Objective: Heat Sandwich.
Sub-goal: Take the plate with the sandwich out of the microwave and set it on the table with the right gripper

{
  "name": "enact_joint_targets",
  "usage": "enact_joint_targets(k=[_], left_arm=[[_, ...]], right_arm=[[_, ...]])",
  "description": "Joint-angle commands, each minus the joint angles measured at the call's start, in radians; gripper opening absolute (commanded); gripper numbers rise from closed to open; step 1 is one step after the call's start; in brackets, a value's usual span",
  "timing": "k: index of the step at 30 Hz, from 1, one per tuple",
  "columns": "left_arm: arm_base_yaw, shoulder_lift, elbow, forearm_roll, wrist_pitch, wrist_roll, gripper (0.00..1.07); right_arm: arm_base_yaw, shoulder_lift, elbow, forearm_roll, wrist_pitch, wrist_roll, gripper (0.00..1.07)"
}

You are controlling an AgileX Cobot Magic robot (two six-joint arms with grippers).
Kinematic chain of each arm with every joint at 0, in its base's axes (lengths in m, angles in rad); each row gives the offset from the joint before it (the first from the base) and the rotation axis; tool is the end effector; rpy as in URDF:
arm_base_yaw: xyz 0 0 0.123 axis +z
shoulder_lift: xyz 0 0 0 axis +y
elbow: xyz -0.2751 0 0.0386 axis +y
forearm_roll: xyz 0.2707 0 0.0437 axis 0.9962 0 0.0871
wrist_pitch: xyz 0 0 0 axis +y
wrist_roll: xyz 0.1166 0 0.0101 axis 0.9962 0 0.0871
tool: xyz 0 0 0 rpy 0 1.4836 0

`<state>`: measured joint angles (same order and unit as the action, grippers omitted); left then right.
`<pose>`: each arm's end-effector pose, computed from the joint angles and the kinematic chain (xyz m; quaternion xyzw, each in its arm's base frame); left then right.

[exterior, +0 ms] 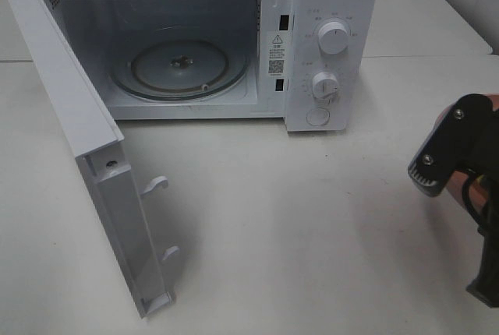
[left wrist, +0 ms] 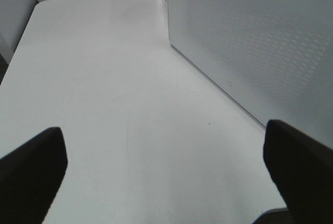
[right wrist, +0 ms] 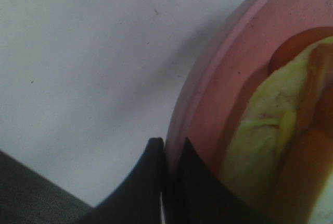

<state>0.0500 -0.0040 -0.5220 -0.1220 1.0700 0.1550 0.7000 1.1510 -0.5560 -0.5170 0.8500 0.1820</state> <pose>0.0420 -0.0104 0.2831 0.0479 0.8459 -0.0066 0.5311 0.1825 0.0969 0.1700 -0.3886 0.8915 -0.1450 0.1821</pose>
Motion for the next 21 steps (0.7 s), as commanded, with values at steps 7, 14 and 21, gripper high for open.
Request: enact_joint_targets(k=[7,14,21], left_arm=[[-0.002,-0.009,0.003,-0.002,0.002,-0.001,0.98],[-0.002,-0.009,0.003,-0.002,0.002,-0.001,0.98],[-0.002,-0.009,0.003,-0.002,0.002,-0.001,0.98]], right_arm=[[-0.004,0.176,-0.084,-0.086,-0.027,0.104,0.01],[-0.083,0.245,-0.105,-0.105,-0.075,0.129,0.01],[-0.200,0.298,-0.106,-0.111,-0.112,0.131,0.01]])
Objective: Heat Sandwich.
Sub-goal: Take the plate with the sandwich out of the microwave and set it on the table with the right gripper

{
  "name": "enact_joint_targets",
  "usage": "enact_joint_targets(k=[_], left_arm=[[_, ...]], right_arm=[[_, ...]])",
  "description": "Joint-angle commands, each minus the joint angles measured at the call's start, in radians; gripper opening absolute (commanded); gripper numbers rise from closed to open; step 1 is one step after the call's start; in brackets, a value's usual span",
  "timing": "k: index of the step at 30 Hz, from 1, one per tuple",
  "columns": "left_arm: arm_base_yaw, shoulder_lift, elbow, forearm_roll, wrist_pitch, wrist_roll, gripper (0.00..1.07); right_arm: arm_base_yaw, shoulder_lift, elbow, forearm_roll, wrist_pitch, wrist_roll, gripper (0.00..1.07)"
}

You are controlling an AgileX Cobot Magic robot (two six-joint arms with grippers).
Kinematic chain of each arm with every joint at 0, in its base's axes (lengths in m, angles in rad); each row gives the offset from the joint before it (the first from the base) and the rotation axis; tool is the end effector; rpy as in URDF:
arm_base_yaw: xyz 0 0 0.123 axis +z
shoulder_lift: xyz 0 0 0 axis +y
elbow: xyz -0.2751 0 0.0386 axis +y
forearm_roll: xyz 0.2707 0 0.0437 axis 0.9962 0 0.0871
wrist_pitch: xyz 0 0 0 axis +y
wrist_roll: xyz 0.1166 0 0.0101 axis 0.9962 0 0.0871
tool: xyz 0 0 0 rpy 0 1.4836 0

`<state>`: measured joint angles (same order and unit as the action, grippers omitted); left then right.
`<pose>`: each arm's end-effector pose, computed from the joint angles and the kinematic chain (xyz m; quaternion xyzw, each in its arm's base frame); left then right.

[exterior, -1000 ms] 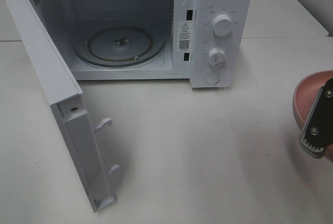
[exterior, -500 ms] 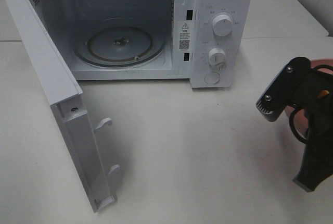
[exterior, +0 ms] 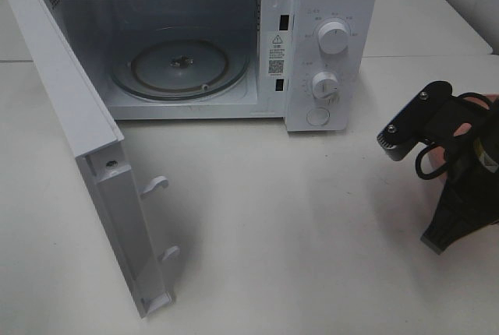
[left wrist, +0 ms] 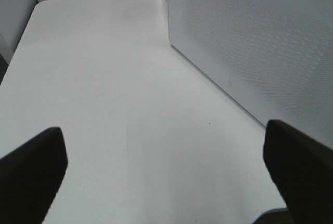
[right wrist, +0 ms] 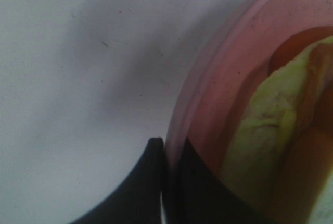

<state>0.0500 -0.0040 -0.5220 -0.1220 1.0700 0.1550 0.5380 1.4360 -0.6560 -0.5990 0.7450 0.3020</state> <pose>0.0420 -0.0104 0.2831 0.0479 0.8459 -0.0066 0.5311 0.2365 0.0890 0.1361 -0.3139 0.9228 -0.1695 0.1452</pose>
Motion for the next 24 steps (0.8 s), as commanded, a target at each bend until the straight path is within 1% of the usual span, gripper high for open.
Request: enact_joint_targets(k=[1,2,5,7,8,10,11,14,15,17,21,24], left_arm=[[-0.002,-0.009,0.003,-0.002,0.002,-0.001,0.98],[-0.002,-0.009,0.003,-0.002,0.002,-0.001,0.98],[-0.002,-0.009,0.003,-0.002,0.002,-0.001,0.98],[-0.002,-0.009,0.003,-0.002,0.002,-0.001,0.98],[-0.002,-0.009,0.003,-0.002,0.002,-0.001,0.98],[-0.002,-0.009,0.003,-0.002,0.002,-0.001,0.98],[-0.002,-0.009,0.003,-0.002,0.002,-0.001,0.98],[-0.002,-0.009,0.003,-0.002,0.002,-0.001,0.98],[-0.002,-0.009,0.003,-0.002,0.002,-0.001,0.98],[-0.002,-0.009,0.003,-0.002,0.002,-0.001,0.98],[-0.002,-0.009,0.003,-0.002,0.002,-0.001,0.98],[-0.002,-0.009,0.003,-0.002,0.002,-0.001,0.98]], right_arm=[[-0.052,0.020,-0.007,-0.029,-0.012,0.011,0.01],[-0.052,0.020,-0.007,-0.029,-0.012,0.011,0.01],[-0.123,0.035,-0.009,-0.030,-0.031,0.011,0.01],[-0.138,0.038,-0.009,-0.030,-0.041,0.011,0.01],[-0.172,0.041,-0.009,-0.030,-0.052,0.011,0.01],[-0.201,0.040,-0.009,-0.030,-0.066,0.012,0.01],[-0.201,0.040,-0.009,-0.030,-0.066,0.012,0.01],[-0.258,0.043,-0.009,-0.044,-0.089,0.046,0.01],[-0.258,0.043,-0.009,-0.044,-0.089,0.046,0.01],[-0.292,0.055,-0.009,-0.079,-0.094,0.094,0.01],[-0.324,0.092,-0.009,-0.109,-0.099,0.144,0.01],[-0.327,0.131,-0.014,-0.136,-0.116,0.188,0.01]])
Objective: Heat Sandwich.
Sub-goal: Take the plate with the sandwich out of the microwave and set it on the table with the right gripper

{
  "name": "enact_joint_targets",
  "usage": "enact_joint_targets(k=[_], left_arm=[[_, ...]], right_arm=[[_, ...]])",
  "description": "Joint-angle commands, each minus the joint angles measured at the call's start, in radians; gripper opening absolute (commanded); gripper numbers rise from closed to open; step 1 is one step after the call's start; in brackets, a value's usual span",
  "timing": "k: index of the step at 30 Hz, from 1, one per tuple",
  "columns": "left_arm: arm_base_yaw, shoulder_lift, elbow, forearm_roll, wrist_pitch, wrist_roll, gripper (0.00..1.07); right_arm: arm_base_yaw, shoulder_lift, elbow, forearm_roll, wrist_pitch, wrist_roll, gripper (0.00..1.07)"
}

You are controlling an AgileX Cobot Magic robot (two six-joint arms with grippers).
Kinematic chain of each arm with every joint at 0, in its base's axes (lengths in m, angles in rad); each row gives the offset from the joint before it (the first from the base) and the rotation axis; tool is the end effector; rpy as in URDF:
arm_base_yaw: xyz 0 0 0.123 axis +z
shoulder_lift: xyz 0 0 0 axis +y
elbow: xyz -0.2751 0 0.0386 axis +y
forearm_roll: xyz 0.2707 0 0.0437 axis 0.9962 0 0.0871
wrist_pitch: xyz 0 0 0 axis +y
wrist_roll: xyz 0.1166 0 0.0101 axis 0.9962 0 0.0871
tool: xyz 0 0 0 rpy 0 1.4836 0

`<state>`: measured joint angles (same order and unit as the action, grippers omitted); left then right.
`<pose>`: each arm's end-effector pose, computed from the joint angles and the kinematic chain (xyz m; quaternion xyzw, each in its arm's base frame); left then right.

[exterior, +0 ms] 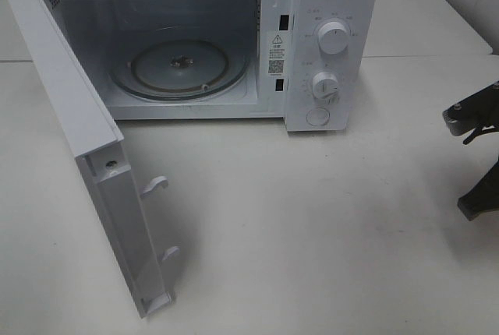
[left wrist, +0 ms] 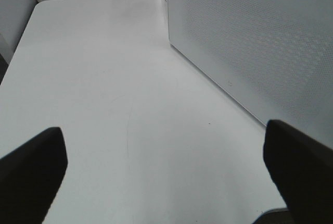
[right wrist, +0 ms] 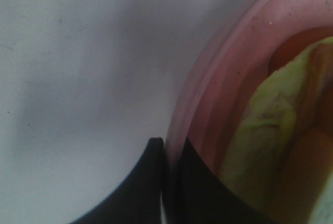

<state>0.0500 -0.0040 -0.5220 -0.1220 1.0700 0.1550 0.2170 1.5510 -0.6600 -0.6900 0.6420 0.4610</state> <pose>0.0420 -0.0104 0.2831 0.0479 0.8459 -0.0066 0.5311 0.2668 0.0131 0.1108 -0.1415 0.9636 -0.1870 0.1283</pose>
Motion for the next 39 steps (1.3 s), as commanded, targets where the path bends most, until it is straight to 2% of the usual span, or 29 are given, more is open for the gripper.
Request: enact_joint_targets(k=[1,9,18,34,39], left_arm=[[-0.002,-0.009,0.003,-0.002,0.002,-0.001,0.98],[-0.002,-0.009,0.003,-0.002,0.002,-0.001,0.98],[-0.002,-0.009,0.003,-0.002,0.002,-0.001,0.98],[-0.002,-0.009,0.003,-0.002,0.002,-0.001,0.98],[-0.002,-0.009,0.003,-0.002,0.002,-0.001,0.98]], right_arm=[[-0.006,0.016,-0.010,-0.045,-0.013,0.029,0.01],[-0.006,0.145,-0.016,-0.127,-0.112,0.143,0.01],[-0.006,0.250,-0.020,-0.159,-0.180,0.167,0.02],[-0.006,0.263,-0.022,-0.166,-0.177,0.197,0.06],[-0.006,0.252,-0.022,-0.162,-0.171,0.197,0.14]])
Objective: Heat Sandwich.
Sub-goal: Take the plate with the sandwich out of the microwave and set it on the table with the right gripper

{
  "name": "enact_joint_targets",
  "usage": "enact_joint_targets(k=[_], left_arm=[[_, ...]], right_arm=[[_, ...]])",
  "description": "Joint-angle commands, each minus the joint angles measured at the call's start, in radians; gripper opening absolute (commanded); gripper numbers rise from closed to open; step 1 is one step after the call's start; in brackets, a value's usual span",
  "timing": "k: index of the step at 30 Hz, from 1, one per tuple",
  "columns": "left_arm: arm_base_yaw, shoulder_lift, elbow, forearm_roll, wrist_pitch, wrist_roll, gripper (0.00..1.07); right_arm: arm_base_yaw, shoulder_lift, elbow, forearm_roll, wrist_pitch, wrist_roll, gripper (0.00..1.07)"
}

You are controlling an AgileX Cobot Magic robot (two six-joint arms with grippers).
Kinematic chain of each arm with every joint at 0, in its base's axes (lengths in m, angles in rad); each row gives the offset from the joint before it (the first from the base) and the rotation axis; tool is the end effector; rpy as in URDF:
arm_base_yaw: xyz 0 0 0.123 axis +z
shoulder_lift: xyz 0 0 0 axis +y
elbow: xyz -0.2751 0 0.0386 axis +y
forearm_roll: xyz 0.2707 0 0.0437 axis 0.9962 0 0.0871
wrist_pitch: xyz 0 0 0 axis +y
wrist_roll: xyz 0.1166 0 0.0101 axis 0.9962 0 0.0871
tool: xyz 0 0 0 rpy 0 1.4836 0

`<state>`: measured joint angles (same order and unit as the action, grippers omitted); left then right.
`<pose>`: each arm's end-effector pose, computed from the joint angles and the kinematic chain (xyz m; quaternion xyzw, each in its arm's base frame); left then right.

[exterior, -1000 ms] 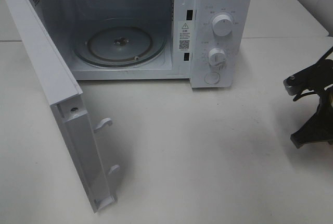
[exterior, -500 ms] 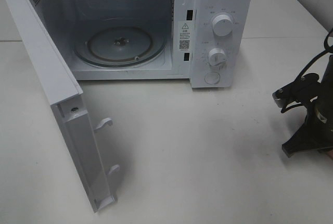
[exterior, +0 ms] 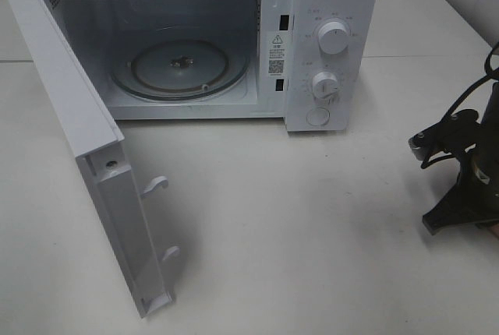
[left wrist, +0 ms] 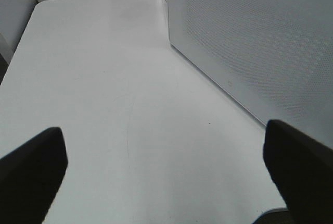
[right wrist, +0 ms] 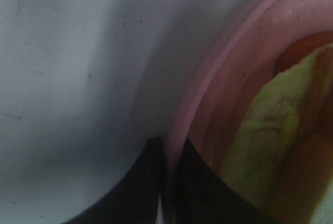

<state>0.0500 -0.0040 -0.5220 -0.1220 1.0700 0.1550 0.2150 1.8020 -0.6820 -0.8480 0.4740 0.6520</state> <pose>0.0420 -0.0104 0.2831 0.0479 0.8459 -0.0066 0.5311 0.2829 0.0207 0.0498 -0.1538 0.9673 -0.1687 0.1102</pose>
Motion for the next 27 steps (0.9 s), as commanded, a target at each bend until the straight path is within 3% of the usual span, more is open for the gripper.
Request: enact_joint_targets(k=[1,3,6,11,17,21,27], left_arm=[[-0.002,-0.009,0.003,-0.002,0.002,-0.001,0.98],[-0.002,-0.009,0.003,-0.002,0.002,-0.001,0.98],[-0.002,-0.009,0.003,-0.002,0.002,-0.001,0.98],[-0.002,-0.009,0.003,-0.002,0.002,-0.001,0.98],[-0.002,-0.009,0.003,-0.002,0.002,-0.001,0.98],[-0.002,-0.009,0.003,-0.002,0.002,-0.001,0.98],[-0.002,-0.009,0.003,-0.002,0.002,-0.001,0.98]], right_arm=[[-0.004,-0.011,0.000,-0.002,-0.002,0.006,0.20],[-0.004,-0.020,-0.001,0.004,0.000,0.006,0.23],[-0.004,-0.044,-0.003,0.035,0.010,0.006,0.39],[-0.004,-0.068,-0.003,0.083,0.026,-0.011,0.55],[-0.004,-0.128,-0.003,0.148,0.026,-0.073,0.63],[-0.004,-0.198,-0.003,0.245,0.034,-0.153,0.67],[-0.003,-0.327,-0.003,0.436,0.062,-0.308,0.80]])
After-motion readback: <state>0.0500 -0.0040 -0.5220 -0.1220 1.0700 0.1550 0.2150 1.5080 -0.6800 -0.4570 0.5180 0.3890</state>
